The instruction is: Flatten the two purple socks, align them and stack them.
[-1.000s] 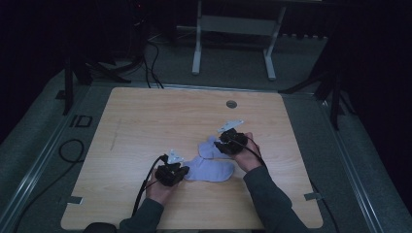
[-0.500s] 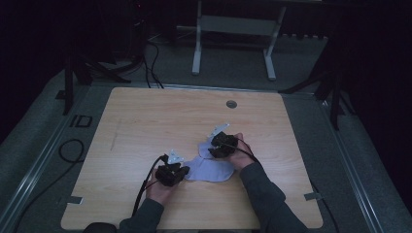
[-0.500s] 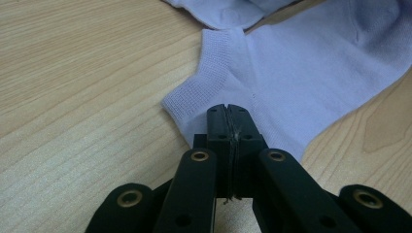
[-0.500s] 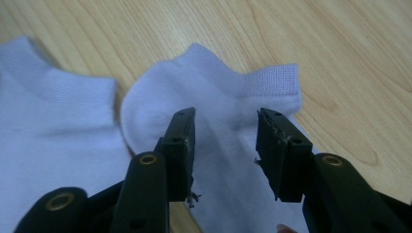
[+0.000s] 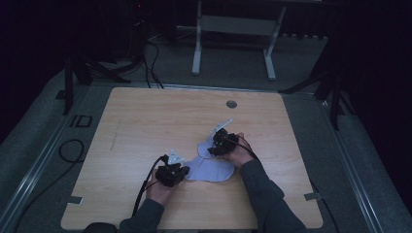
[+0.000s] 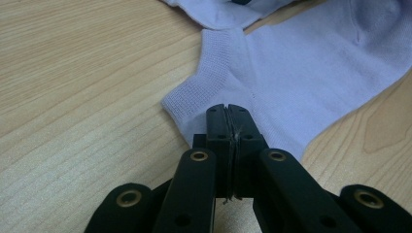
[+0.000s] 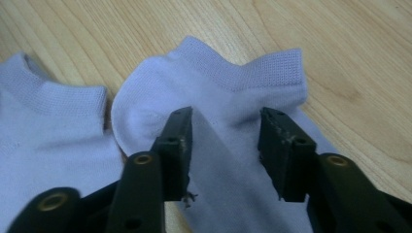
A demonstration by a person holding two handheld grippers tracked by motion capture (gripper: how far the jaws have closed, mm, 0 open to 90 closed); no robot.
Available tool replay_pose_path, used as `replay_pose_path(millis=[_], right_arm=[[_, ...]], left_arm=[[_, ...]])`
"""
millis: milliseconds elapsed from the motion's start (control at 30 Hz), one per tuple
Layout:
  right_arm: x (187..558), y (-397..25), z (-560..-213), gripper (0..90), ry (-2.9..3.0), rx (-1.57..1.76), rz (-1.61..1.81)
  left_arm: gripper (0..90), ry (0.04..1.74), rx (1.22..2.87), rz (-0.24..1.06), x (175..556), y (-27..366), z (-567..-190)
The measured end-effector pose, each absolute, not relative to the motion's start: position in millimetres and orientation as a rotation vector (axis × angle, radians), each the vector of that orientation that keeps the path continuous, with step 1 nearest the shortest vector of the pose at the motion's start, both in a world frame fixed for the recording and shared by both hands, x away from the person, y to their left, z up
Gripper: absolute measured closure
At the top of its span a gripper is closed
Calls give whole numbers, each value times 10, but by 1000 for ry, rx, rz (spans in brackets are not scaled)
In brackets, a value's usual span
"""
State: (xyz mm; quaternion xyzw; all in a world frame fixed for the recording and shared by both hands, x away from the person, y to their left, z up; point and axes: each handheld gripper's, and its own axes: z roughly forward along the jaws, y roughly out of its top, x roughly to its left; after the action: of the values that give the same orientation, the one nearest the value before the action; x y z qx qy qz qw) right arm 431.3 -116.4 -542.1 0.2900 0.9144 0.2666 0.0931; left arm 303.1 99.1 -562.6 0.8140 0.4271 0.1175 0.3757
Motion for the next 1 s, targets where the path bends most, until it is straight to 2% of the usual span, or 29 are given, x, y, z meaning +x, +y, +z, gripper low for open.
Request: replay_pose_path(millis=[133,267,300,533,1000], right_arm=[[4307,-1151,-5414,686,2708,878,788],[4327,-1154,-5405,838,2690,918,769],[4335,-1157,-5403,848,2688,930,765],[4273,-1206,-5333,857,2666,945,782],[3967,-1660,-4672,855,2495,916,1071]], left_arm=[[885,1094,2083,302,3031,990,-5626],[884,1093,2084,301,3031,991,-5625],[884,1093,2085,301,3030,991,-5625],[883,1097,2079,299,3031,992,-5627],[878,1103,2071,297,3027,995,-5630]])
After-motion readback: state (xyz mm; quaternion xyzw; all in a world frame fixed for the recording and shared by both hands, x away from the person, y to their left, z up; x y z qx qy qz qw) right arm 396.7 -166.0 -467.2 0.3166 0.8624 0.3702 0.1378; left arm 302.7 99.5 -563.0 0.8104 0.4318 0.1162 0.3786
